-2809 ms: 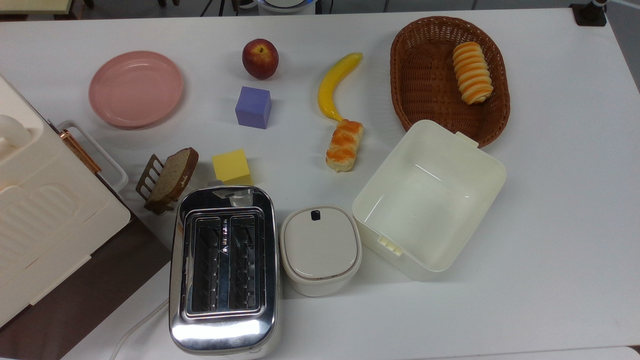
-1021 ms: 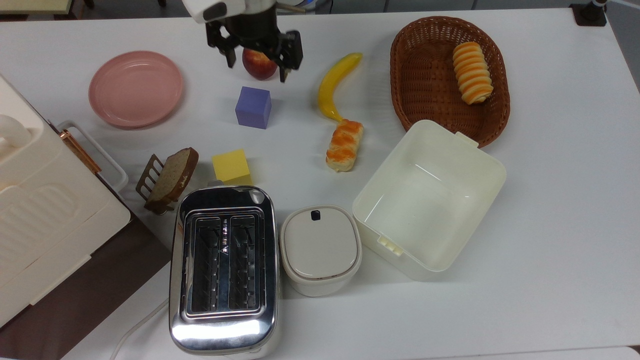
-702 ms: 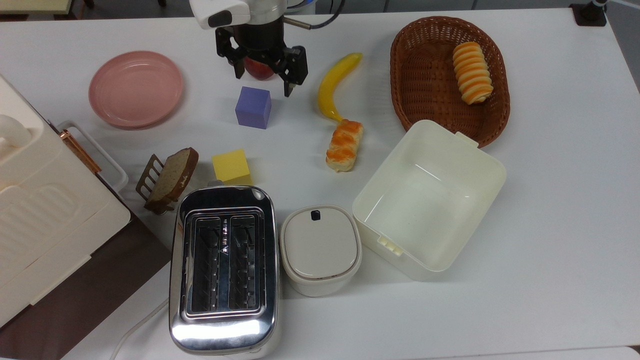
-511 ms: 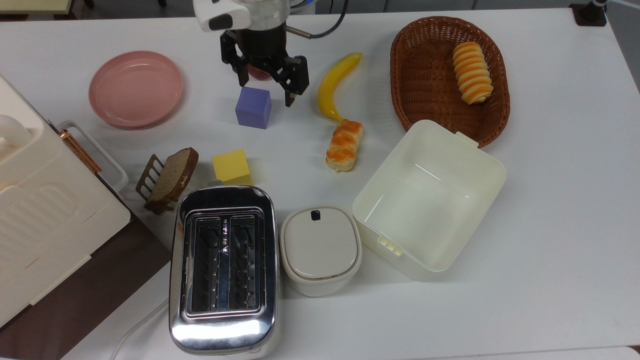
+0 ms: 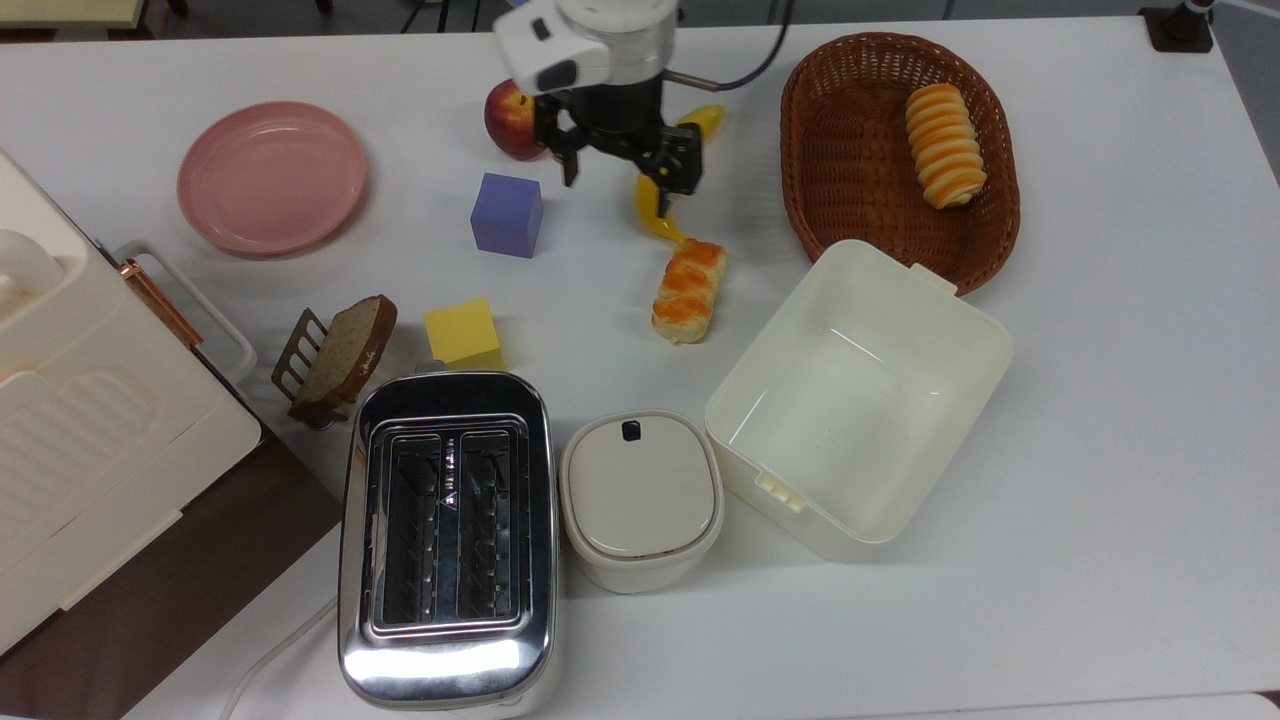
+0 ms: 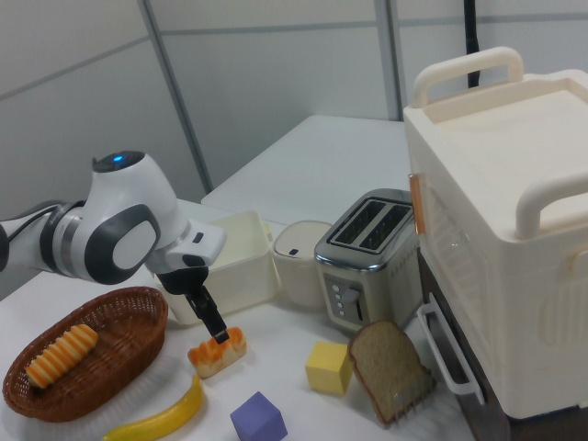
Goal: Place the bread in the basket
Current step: 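Lower the gripper onto the orange-topped bread piece and close on it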
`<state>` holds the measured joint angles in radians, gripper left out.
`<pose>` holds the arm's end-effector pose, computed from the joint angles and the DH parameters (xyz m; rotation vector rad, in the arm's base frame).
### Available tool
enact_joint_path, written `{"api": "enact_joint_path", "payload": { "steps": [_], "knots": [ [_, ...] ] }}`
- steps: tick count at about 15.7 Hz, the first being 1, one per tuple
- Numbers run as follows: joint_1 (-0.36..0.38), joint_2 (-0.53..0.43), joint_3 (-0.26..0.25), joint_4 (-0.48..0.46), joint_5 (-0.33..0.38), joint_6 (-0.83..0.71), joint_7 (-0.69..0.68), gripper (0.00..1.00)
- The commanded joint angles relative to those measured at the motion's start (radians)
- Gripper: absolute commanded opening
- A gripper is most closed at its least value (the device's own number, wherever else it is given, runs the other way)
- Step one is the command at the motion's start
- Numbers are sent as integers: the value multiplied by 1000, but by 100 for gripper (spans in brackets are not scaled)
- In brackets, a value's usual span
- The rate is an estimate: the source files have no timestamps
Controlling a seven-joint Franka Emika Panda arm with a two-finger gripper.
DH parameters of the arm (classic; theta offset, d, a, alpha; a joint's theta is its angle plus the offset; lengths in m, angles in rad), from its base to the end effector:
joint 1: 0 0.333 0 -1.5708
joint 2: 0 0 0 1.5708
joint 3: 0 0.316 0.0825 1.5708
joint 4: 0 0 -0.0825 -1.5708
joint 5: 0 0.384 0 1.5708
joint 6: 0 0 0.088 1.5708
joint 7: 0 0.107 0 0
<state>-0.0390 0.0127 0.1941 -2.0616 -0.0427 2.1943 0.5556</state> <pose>0.5563 0.0852 0.4394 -3.0697 0.5869 -0.1947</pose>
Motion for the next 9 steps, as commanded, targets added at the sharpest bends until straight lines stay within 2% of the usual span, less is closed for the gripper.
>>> {"api": "enact_joint_path", "payload": {
  "steps": [1,2,4,9],
  "knots": [
    [94,-14,-21,-64,1,88,9,100],
    [125,-4,-47,-60,0,90,9,100],
    [230,35,-144,-54,-6,123,12,100],
    [254,124,-180,-25,-14,185,12,100]
  ]
}}
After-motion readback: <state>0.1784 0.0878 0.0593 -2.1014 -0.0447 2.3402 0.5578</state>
